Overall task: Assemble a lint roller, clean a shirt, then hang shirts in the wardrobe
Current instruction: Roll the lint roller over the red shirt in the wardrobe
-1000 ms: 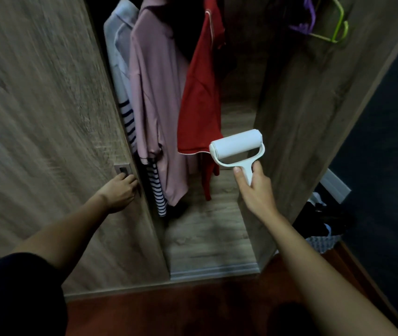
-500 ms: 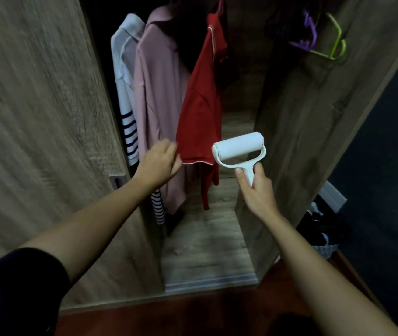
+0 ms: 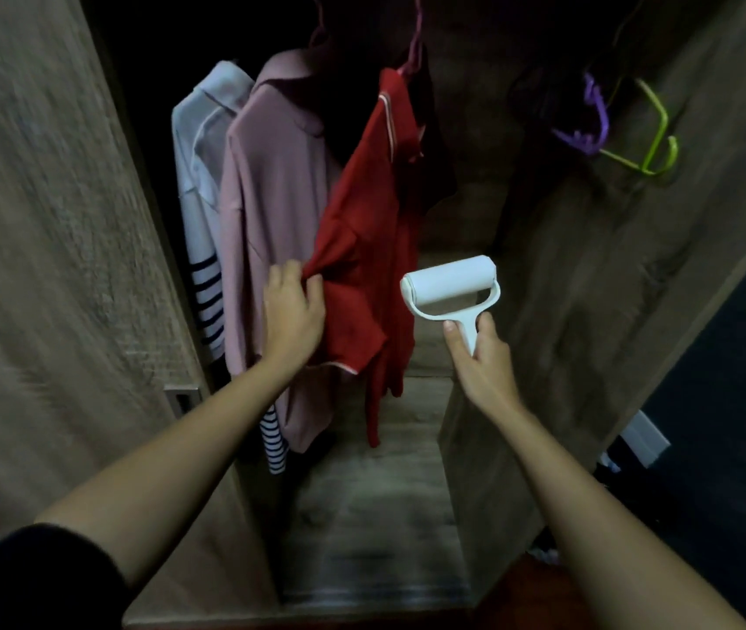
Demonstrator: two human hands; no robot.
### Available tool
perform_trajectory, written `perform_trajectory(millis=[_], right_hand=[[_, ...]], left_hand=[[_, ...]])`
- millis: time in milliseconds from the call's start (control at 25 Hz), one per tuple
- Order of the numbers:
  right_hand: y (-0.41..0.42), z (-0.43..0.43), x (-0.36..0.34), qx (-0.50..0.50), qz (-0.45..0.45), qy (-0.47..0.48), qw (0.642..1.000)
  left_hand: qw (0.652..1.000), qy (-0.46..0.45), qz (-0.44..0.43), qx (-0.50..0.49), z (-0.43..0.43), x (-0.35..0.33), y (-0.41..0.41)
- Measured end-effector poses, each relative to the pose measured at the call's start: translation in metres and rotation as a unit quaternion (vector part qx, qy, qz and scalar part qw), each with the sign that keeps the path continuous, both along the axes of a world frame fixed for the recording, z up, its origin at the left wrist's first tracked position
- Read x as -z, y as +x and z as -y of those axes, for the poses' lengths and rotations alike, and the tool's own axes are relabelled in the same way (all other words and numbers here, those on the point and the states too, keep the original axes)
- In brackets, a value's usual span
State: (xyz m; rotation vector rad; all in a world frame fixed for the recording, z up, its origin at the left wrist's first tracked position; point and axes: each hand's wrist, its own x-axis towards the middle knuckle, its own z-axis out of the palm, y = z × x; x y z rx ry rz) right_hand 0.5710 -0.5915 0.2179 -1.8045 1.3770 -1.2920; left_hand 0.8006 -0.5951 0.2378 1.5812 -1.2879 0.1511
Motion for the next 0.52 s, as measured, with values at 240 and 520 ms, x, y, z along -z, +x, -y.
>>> perform_trajectory(millis=[240, 520], right_hand=[[0.043, 0.063, -0.016, -0.066, 0.008, -0.022, 0.998], [0.147, 0.068, -0.056, -0.129, 0.171, 0.003, 0.977]], left_hand=[[0.987, -0.107, 0.073, -0.100, -0.049, -0.019, 0.044], [0.974, -0.180, -0.040, -0.133, -0.064, -0.045, 0.082]])
